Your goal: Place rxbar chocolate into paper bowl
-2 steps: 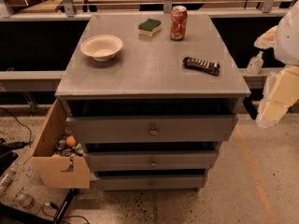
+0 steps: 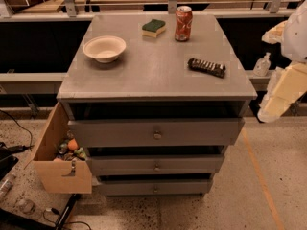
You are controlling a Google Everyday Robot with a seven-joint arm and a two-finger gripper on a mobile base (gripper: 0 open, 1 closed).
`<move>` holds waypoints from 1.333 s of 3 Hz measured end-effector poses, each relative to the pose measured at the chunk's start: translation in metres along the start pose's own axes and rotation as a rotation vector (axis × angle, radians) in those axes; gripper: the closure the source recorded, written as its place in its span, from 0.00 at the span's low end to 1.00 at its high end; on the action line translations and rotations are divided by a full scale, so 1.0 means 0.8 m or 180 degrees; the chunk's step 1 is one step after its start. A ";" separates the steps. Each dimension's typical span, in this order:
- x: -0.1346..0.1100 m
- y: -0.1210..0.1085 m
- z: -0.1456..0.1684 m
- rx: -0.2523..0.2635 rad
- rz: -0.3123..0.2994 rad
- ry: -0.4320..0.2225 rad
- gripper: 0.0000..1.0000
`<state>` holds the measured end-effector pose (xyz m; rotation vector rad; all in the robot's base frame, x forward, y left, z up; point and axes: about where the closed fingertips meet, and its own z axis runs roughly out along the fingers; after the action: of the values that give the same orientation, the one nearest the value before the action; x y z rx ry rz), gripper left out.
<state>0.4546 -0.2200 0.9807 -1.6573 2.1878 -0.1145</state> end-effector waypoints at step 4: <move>-0.018 -0.242 0.096 0.0425 0.0802 -0.2085 0.00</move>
Offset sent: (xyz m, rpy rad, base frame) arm 0.1998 -0.0617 0.0221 0.6279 -0.3827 -0.1507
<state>0.6610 -0.2513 0.9714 -1.1190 1.8051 0.3039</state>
